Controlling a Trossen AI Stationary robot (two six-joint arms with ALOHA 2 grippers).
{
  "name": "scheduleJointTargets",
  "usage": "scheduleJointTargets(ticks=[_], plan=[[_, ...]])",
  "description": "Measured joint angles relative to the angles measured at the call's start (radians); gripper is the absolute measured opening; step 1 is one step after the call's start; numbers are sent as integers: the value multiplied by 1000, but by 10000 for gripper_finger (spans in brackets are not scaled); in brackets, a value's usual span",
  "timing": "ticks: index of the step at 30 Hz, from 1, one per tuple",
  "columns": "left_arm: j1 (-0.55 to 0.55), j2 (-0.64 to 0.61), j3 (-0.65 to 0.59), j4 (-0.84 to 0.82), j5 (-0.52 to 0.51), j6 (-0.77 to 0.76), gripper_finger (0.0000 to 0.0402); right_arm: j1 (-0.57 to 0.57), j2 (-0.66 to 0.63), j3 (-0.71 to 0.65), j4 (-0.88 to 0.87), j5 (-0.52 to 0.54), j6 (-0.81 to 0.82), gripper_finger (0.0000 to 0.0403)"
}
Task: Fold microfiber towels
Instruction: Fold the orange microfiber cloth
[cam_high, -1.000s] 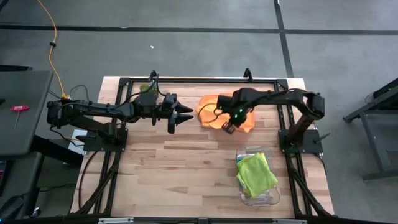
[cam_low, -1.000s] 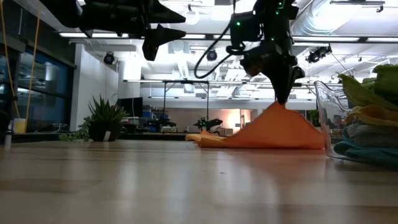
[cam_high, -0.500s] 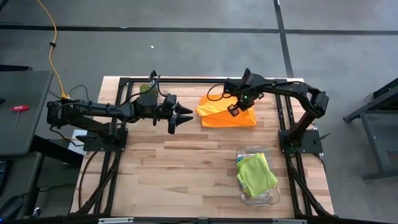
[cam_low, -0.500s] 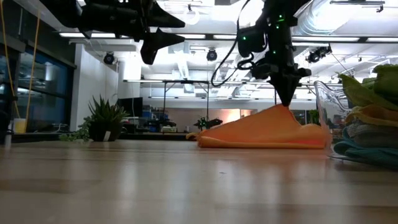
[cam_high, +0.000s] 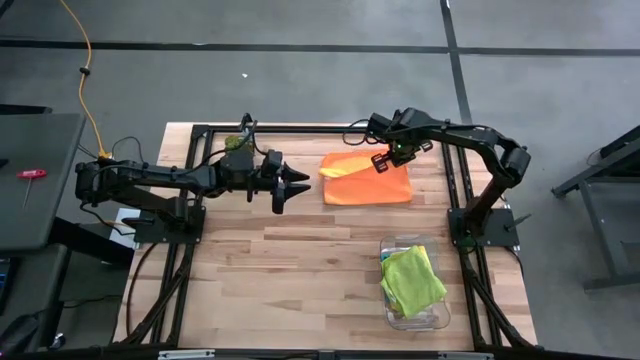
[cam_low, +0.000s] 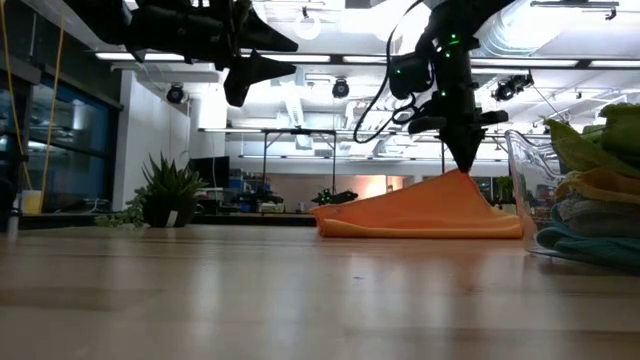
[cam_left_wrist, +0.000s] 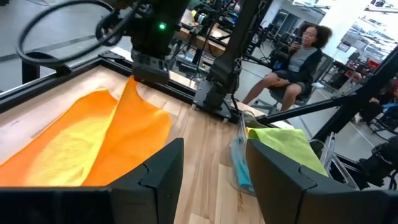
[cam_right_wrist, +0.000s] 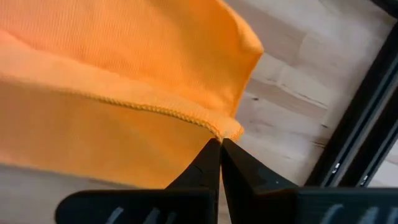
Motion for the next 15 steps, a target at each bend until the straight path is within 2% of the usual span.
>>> scheduleJointTargets(ticks=[15], plan=[[0,0,0,-1,0,0,163,-27,42,0,59,50,99,0]])
